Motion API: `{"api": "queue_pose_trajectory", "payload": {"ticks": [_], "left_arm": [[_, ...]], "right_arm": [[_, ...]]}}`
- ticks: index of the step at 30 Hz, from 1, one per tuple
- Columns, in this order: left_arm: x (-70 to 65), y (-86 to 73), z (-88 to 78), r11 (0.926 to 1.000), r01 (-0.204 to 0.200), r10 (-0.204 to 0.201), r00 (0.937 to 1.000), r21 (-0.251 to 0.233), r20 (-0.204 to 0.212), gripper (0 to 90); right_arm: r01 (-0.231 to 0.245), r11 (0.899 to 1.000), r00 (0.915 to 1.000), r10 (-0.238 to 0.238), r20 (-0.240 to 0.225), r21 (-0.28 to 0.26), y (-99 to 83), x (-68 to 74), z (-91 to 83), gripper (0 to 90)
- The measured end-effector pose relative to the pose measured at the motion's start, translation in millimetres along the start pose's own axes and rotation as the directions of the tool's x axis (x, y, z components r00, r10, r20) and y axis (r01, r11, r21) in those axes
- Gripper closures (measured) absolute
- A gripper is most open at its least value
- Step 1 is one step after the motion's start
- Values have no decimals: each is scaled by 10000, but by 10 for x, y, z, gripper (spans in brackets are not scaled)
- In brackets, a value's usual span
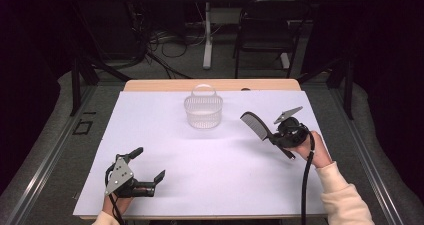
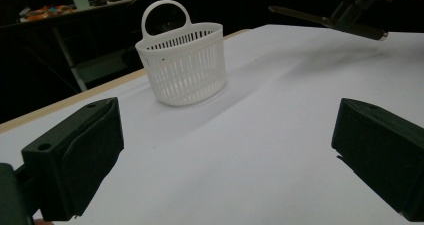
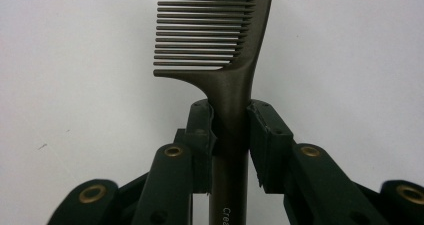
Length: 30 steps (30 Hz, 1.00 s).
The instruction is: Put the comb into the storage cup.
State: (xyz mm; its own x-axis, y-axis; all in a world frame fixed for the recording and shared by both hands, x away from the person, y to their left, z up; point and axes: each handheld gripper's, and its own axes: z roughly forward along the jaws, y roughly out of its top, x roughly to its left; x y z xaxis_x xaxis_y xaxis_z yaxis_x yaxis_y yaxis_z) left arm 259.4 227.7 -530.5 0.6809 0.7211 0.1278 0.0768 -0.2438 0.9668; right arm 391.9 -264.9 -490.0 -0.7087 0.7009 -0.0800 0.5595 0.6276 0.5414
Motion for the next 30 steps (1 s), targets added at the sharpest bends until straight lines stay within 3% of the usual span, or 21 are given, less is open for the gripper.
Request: {"api": "queue_pose_trajectory", "payload": {"ticks": [30], "left_arm": [[0,0,2,10000,55,-55,10000,-25,61,2]], "right_arm": [[-389,9956,9991,404,162,-850,31,25,30,726]]}}
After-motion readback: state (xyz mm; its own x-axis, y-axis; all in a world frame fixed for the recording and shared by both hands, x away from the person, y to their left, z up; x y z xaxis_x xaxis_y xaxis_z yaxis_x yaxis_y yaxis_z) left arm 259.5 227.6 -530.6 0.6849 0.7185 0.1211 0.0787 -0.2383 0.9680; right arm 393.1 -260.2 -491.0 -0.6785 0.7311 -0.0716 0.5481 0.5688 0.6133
